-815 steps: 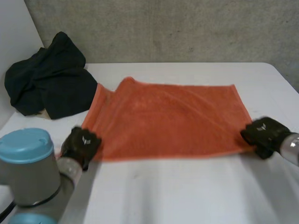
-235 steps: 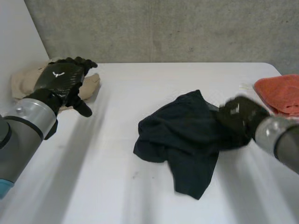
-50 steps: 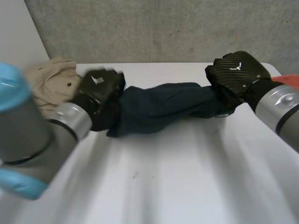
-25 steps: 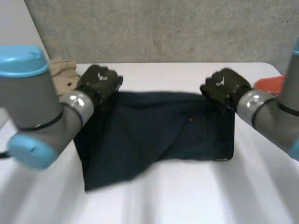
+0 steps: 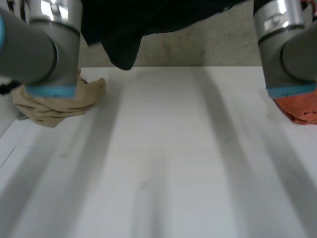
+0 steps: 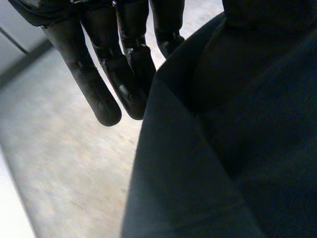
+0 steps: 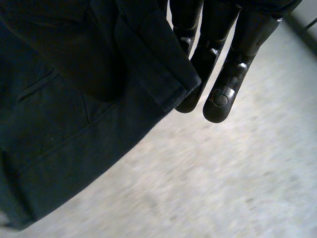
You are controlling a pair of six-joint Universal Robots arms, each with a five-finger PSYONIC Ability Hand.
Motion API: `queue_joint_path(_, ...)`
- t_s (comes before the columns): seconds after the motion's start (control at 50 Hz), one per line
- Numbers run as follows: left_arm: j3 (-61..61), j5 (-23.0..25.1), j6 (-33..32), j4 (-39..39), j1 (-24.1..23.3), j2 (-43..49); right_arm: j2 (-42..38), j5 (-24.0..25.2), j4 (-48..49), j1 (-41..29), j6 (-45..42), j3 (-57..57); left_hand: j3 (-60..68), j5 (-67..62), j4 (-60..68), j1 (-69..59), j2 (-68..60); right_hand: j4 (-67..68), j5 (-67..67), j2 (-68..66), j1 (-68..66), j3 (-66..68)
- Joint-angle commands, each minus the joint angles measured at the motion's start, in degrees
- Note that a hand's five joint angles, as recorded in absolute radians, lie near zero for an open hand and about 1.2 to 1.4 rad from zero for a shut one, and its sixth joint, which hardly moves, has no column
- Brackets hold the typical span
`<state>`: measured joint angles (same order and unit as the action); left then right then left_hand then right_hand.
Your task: Fold the laundry.
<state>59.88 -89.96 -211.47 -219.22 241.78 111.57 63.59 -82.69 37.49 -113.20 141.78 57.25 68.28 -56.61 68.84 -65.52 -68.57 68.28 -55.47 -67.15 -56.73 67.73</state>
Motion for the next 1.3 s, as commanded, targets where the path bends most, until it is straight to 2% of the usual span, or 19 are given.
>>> queue_joint_path(0.02, 20.0, 2.2, 0.0, 1.3, -0.1, -1.2, -3.7, 1.1, -6.7, -0.1, -0.2, 9.5, 11.7, -13.4, 11.2, -14.5, -11.4, 11.7, -14.5, -12.8, -23.3, 12.3)
queue_joint_path(0.14, 29.9, 2.2, -0.6, 1.6, -0.4, 6.2, -12.3, 5.4, -9.4, -1.0, -1.3, 17.0, 11.7, -13.4, 11.2, -14.5, -11.4, 11.7, -14.5, -12.8, -23.3, 12.3)
queue_joint_path(0.22, 35.4, 2.0, -2.1, 3.2, -3.3, 10.1, -16.4, 4.9, -14.4, -1.2, -4.0, 18.4, 11.7, -13.4, 11.2, -14.5, -11.4, 11.7, -14.5, -12.8, -23.3, 12.3)
queue_joint_path(0.28, 37.3, 1.9, -3.9, 5.5, -4.7, 10.2, -15.8, 4.0, -18.8, -0.7, -5.2, 19.6, 11.7, -13.4, 11.2, -14.5, -11.4, 11.7, -14.5, -12.8, -23.3, 12.3)
queue_joint_path(0.36, 40.5, 1.5, -6.9, 10.7, -5.4, 6.7, -11.9, 3.3, -26.1, -0.7, -5.3, 23.9, 11.7, -13.4, 11.2, -14.5, -11.4, 11.7, -14.5, -12.8, -23.3, 12.3)
queue_joint_path(0.4, 42.3, 1.6, -8.0, 14.6, -5.6, 2.4, -7.2, 3.2, -29.6, -0.6, -5.1, 27.1, 11.7, -13.4, 11.2, -14.5, -11.4, 11.7, -14.5, -12.8, -23.3, 12.3)
queue_joint_path(0.52, 46.8, 1.6, -7.8, 23.9, -5.8, -7.4, 5.2, 4.5, -40.3, -0.2, -5.5, 35.6, 11.7, -13.4, 11.2, -14.5, -11.4, 11.7, -14.5, -12.8, -23.3, 12.3)
queue_joint_path(0.6, 50.8, 1.7, -7.9, 33.9, -5.9, -13.6, 11.3, 4.8, -47.1, 0.1, -7.3, 39.3, 11.7, -13.4, 11.2, -14.5, -11.4, 11.7, -14.5, -12.8, -23.3, 12.3)
queue_joint_path(0.66, 52.2, 1.6, -7.8, 39.7, -6.1, -15.4, 13.7, 4.9, -50.8, 1.6, -9.5, 41.6, 11.7, -13.4, 11.2, -14.5, -11.4, 11.7, -14.5, -12.8, -23.3, 12.3)
queue_joint_path(0.76, 53.1, 1.7, -6.9, 50.9, -8.6, -16.5, 16.3, 4.4, -61.6, 3.4, -18.0, 46.8, 11.7, -13.4, 11.2, -14.5, -11.4, 11.7, -14.5, -12.8, -23.3, 12.3)
queue_joint_path(0.82, 52.4, 1.4, -6.4, 55.0, -10.8, -17.2, 17.9, 5.3, -68.3, 3.7, -20.1, 48.1, 11.7, -13.4, 11.2, -14.5, -11.4, 11.7, -14.5, -12.8, -23.3, 12.3)
queue_joint_path(0.88, 51.8, 1.4, -6.7, 56.9, -11.2, -18.3, 18.7, 7.1, -70.8, 4.2, -20.1, 48.3, 11.7, -13.4, 11.2, -14.5, -11.4, 11.7, -14.5, -12.8, -23.3, 12.3)
queue_joint_path(0.96, 49.5, 1.7, -7.8, 55.1, -10.7, -19.0, 18.8, 12.8, -71.1, 6.1, -19.9, 48.1, 11.7, -13.4, 11.2, -14.5, -11.4, 11.7, -14.5, -12.8, -23.3, 12.3)
queue_joint_path(1.02, 45.8, 1.7, -9.7, 49.7, -9.8, -16.5, 18.7, 17.3, -69.5, 6.9, -18.0, 47.1, 11.7, -13.4, 11.2, -14.5, -11.4, 11.7, -14.5, -12.8, -23.3, 12.3)
queue_joint_path(1.04, 44.7, 1.7, -10.4, 47.6, -9.7, -15.1, 18.5, 18.5, -67.1, 6.8, -14.8, 45.7, 11.7, -13.4, 11.2, -14.5, -11.4, 11.7, -14.5, -12.8, -23.3, 12.3)
queue_joint_path(1.1, 40.9, 1.6, -12.9, 40.2, -9.2, -9.6, 17.8, 18.6, -62.6, 6.8, -9.0, 43.9, 11.7, -13.4, 11.2, -14.5, -11.4, 11.7, -14.5, -12.8, -23.3, 12.3)
queue_joint_path(1.18, 34.2, 1.6, -17.3, 30.3, -9.0, -1.5, 15.7, 15.8, -52.8, 6.5, -1.8, 41.9, 11.7, -13.4, 11.2, -14.5, -11.4, 11.7, -14.5, -12.8, -23.3, 12.3)
queue_joint_path(1.22, 28.6, 1.5, -20.3, 24.0, -9.0, 4.6, 14.0, 12.4, -48.6, 6.3, -0.8, 40.6, 10.1, -11.7, 9.5, -12.8, -9.8, 11.7, -14.5, -12.8, -23.3, 12.3)
queue_joint_path(1.3, 19.2, 1.5, -23.7, 16.6, -8.3, 12.6, 10.5, 4.9, -43.0, 5.7, -0.8, 37.6, 10.7, -12.4, 10.2, -13.5, -10.4, 11.7, -14.5, -12.8, -23.3, 12.3)
